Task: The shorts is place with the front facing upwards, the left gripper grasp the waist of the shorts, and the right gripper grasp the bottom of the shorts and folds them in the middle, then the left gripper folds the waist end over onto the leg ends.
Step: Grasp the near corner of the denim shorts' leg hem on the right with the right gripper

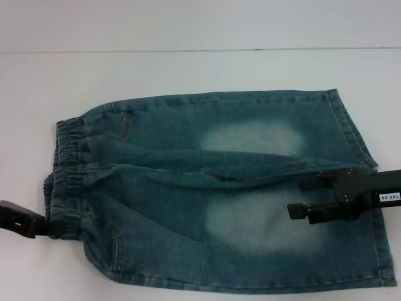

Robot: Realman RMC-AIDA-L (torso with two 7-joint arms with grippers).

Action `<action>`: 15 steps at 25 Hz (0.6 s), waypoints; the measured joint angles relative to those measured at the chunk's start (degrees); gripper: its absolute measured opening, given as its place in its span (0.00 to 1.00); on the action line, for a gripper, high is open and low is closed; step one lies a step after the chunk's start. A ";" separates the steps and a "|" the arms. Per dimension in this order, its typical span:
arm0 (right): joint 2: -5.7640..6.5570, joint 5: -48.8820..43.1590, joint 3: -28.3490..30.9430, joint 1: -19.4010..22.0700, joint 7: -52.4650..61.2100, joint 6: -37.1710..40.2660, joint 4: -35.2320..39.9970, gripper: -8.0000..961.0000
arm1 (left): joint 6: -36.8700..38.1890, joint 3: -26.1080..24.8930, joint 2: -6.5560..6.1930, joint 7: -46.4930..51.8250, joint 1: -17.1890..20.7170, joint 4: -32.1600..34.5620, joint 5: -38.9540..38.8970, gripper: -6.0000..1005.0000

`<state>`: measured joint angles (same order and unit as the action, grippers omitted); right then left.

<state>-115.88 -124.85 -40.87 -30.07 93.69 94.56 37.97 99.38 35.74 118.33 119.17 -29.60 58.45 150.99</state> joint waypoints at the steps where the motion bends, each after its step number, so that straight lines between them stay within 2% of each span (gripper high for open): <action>1: 0.01 -0.01 0.00 0.00 0.00 0.00 0.00 0.98 | 0.85 -0.13 -0.05 0.00 -0.44 0.00 0.00 0.22; 6: 0.33 -0.04 0.00 -0.32 0.61 0.46 0.38 0.98 | 2.16 -0.23 -0.14 0.00 -1.32 -0.01 -0.08 0.04; 9: 1.09 -0.06 -0.06 -1.05 1.78 1.82 0.56 0.98 | 2.90 -0.21 -0.18 0.01 -2.05 -0.10 -0.17 0.04; 12: 2.95 -0.91 -0.73 -2.76 3.99 5.39 0.70 0.98 | 3.17 0.00 -0.13 0.08 -2.84 -0.16 -0.18 0.04; 15: 5.65 -5.04 -1.16 -5.63 6.63 10.41 0.77 0.98 | 3.22 0.18 -0.15 0.11 -3.59 -0.66 -0.18 0.04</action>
<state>-110.24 -129.89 -42.03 -35.70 100.32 104.98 38.74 102.60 35.92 118.18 119.29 -33.19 57.79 150.81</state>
